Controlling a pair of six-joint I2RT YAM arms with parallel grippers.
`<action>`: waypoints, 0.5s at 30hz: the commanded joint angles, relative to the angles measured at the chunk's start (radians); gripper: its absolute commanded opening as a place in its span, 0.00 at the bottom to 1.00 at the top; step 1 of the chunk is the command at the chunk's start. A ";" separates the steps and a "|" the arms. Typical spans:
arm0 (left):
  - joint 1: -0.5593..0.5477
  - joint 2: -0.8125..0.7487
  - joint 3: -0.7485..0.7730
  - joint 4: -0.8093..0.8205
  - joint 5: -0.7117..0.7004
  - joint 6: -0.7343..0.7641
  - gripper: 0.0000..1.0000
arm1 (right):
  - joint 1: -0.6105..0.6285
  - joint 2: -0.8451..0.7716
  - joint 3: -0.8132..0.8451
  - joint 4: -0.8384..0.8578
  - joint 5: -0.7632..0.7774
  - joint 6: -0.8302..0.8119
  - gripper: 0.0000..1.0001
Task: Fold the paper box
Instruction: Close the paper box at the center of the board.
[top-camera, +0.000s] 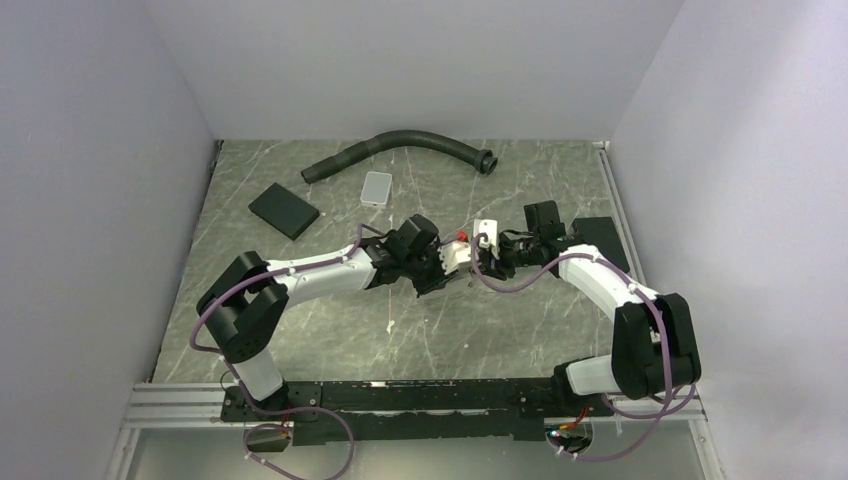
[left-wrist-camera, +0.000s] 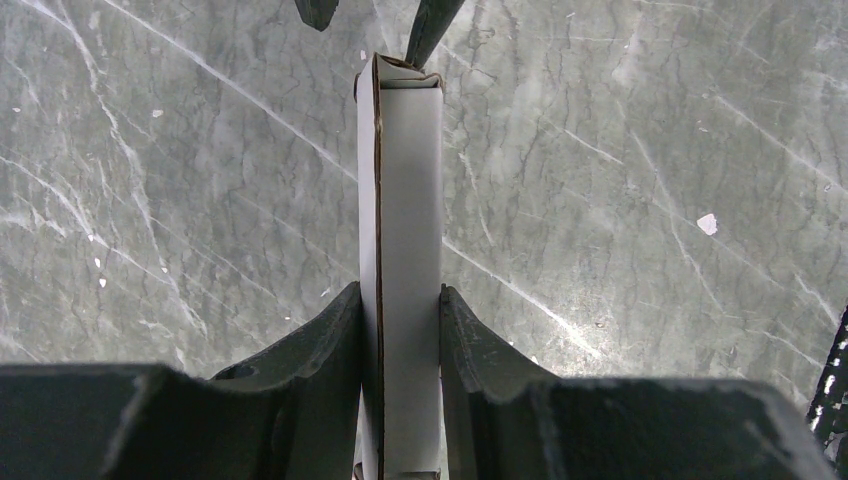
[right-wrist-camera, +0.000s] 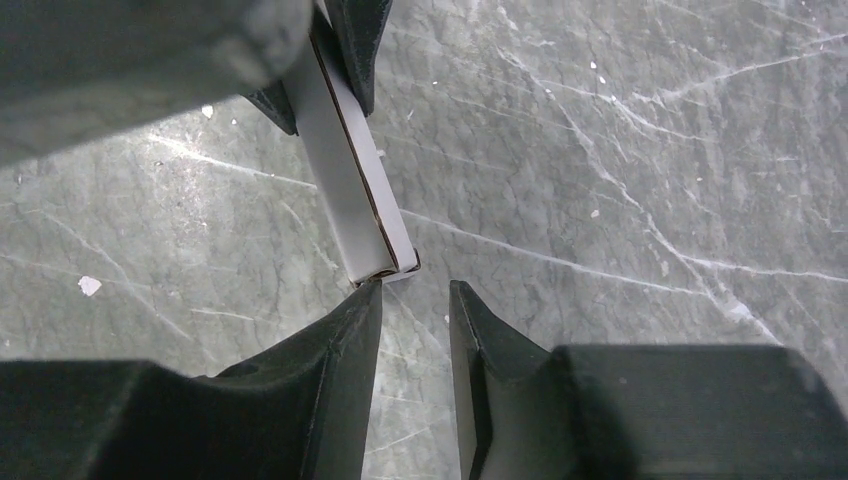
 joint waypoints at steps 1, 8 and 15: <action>-0.004 0.052 -0.008 -0.029 0.036 -0.004 0.32 | 0.031 -0.032 -0.010 0.044 -0.057 -0.045 0.36; -0.003 0.053 -0.013 -0.029 0.039 0.004 0.32 | 0.047 -0.051 -0.034 0.062 -0.040 -0.101 0.36; -0.002 0.057 -0.001 -0.041 0.043 0.010 0.32 | 0.069 -0.055 -0.038 0.035 -0.027 -0.183 0.35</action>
